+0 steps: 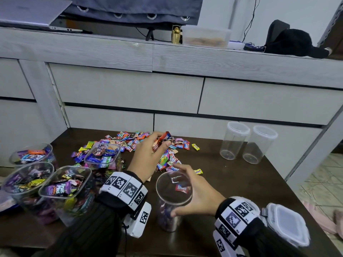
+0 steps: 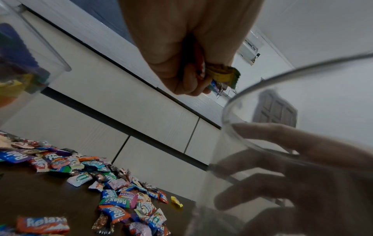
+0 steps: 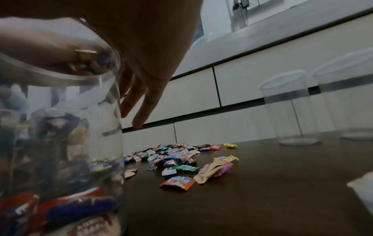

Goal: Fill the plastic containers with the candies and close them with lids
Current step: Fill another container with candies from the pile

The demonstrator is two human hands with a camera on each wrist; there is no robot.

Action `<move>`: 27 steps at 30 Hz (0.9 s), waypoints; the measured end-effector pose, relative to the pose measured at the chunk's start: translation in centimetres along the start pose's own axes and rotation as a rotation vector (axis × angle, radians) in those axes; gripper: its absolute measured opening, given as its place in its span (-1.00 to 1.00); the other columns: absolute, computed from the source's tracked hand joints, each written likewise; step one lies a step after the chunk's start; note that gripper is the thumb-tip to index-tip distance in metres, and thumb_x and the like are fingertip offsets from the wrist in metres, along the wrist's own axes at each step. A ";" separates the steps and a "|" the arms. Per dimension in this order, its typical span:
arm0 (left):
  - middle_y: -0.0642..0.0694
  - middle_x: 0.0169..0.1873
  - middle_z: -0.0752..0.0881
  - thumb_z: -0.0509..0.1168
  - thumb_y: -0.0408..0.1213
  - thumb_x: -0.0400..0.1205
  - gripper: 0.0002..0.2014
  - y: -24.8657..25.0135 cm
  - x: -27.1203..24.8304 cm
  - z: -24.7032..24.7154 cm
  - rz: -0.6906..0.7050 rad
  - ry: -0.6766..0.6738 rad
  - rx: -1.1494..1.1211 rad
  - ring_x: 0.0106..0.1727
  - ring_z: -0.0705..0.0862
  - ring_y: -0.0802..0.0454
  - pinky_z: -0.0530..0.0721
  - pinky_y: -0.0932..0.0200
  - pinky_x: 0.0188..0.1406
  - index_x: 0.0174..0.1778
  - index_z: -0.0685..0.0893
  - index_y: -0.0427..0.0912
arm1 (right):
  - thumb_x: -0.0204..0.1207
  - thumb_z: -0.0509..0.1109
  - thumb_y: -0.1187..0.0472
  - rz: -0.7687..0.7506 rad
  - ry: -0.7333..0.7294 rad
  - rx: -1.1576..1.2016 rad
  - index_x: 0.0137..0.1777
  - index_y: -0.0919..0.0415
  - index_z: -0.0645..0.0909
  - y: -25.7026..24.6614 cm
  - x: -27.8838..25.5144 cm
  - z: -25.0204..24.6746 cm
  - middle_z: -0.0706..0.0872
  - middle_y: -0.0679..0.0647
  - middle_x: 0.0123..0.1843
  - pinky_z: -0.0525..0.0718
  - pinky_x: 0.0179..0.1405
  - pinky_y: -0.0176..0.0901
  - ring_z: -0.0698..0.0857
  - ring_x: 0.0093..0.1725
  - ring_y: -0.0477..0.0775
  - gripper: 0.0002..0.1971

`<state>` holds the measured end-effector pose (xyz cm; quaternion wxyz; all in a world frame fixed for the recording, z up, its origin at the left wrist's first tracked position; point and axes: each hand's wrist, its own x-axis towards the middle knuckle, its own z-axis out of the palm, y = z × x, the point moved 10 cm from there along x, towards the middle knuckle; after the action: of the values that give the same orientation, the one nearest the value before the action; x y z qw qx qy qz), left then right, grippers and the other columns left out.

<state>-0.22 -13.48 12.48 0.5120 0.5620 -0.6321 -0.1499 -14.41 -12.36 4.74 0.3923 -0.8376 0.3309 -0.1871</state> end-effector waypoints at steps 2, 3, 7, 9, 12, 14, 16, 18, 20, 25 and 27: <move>0.23 -0.12 0.68 0.30 -0.09 0.67 -0.83 1.0 -0.5 0.6 0.045 -0.027 -0.025 -0.07 0.65 0.43 0.54 0.54 -0.13 0.16 0.60 0.04 | -0.04 0.76 -0.10 -0.009 0.055 0.019 0.35 -0.44 0.17 0.3 0.3 0.0 0.60 -0.27 0.30 0.57 0.37 -0.19 0.60 0.29 -0.31 0.03; 0.21 -0.11 0.69 0.31 -0.08 0.67 -0.81 1.5 -0.8 1.0 0.072 -0.049 -0.026 -0.05 0.66 0.38 0.55 0.50 -0.10 0.17 0.62 0.00 | -0.03 0.77 -0.05 -0.010 0.086 0.022 0.34 -0.39 0.20 0.3 0.5 -0.2 0.61 -0.25 0.27 0.58 0.34 -0.26 0.61 0.26 -0.31 0.00; 0.25 -0.11 0.60 0.32 -0.07 0.67 -0.76 2.7 -2.3 3.0 0.169 -0.156 0.042 -0.05 0.58 0.43 0.42 0.53 -0.10 0.19 0.66 -0.05 | 0.02 0.77 -0.02 0.017 0.172 -0.061 0.40 -0.02 0.26 0.3 1.1 -1.3 0.61 -0.18 0.22 0.54 0.23 -0.42 0.60 0.20 -0.33 -0.01; 0.31 -0.10 0.54 0.32 -0.11 0.68 -0.78 2.8 -2.9 3.8 0.193 -0.220 0.062 -0.01 0.53 0.51 0.41 0.59 -0.04 0.21 0.66 -0.05 | 0.04 0.76 -0.03 0.027 0.176 -0.087 0.40 0.12 0.29 0.3 1.3 -1.7 0.66 -0.06 0.22 0.61 0.26 -0.13 0.64 0.22 -0.15 -0.02; 0.36 -0.09 0.50 0.28 -0.12 0.71 -0.78 2.6 -3.4 4.8 0.186 -0.293 0.116 0.01 0.49 0.58 0.40 0.63 -0.02 0.26 0.61 -0.02 | 0.06 0.76 -0.01 0.038 0.148 -0.086 0.47 0.16 0.25 0.2 1.5 -1.5 0.64 -0.02 0.27 0.59 0.30 -0.01 0.62 0.29 -0.06 0.03; 0.31 -0.06 0.50 0.25 -0.12 0.72 -0.77 2.6 -3.5 5.1 0.187 -0.316 0.148 0.00 0.48 0.50 0.38 0.64 -0.01 0.28 0.59 -0.02 | 0.07 0.76 0.00 0.041 0.144 -0.076 0.50 0.14 0.23 0.2 1.5 -1.4 0.62 -0.03 0.30 0.58 0.33 -0.05 0.60 0.31 -0.09 0.05; 0.19 0.01 0.51 0.23 -0.13 0.73 -0.78 2.6 -3.5 5.5 0.185 -0.341 0.181 -0.02 0.46 0.39 0.37 0.64 -0.01 0.28 0.57 -0.03 | 0.07 0.76 0.01 0.038 0.139 -0.061 0.51 0.12 0.22 0.1 1.5 -1.4 0.62 -0.06 0.30 0.58 0.33 -0.08 0.60 0.30 -0.13 0.05; 0.15 0.04 0.49 0.24 -0.16 0.73 -0.78 2.8 -3.6 5.7 0.193 -0.358 0.206 -0.02 0.44 0.35 0.36 0.62 -0.03 0.27 0.57 -0.07 | 0.08 0.76 0.01 0.039 0.132 -0.048 0.48 0.09 0.24 0.2 1.5 -1.4 0.64 -0.08 0.26 0.61 0.30 -0.10 0.62 0.26 -0.17 0.02; 0.08 0.06 0.51 0.25 -0.21 0.71 -0.78 3.0 -3.7 5.7 0.206 -0.372 0.219 -0.01 0.47 0.27 0.39 0.49 -0.06 0.25 0.58 -0.13 | 0.07 0.76 0.01 0.030 0.131 -0.037 0.44 0.07 0.26 0.2 1.6 -1.4 0.66 -0.12 0.21 0.62 0.26 -0.16 0.63 0.23 -0.22 -0.02; -0.07 0.13 0.51 0.27 -0.27 0.65 -0.76 3.1 -3.9 5.9 0.235 -0.403 0.301 0.04 0.55 0.02 0.52 0.09 0.07 0.20 0.58 -0.23 | 0.07 0.76 0.02 0.015 0.123 -0.009 0.34 -0.09 0.25 0.5 1.8 -1.5 0.66 -0.21 0.13 0.61 0.15 -0.39 0.64 0.16 -0.33 -0.09; -0.05 0.12 0.50 0.27 -0.26 0.63 -0.75 3.0 -4.1 6.2 0.246 -0.436 0.309 0.03 0.53 0.06 0.51 0.15 0.04 0.21 0.58 -0.20 | 0.06 0.76 0.00 0.012 0.123 0.001 0.33 -0.10 0.26 0.8 1.8 -1.5 0.68 -0.19 0.14 0.63 0.13 -0.37 0.66 0.15 -0.32 -0.09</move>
<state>-7.56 -11.37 10.12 0.2867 0.5069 -0.8060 -0.1059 -14.28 -14.77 5.17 0.3730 -0.8223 0.3592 -0.2362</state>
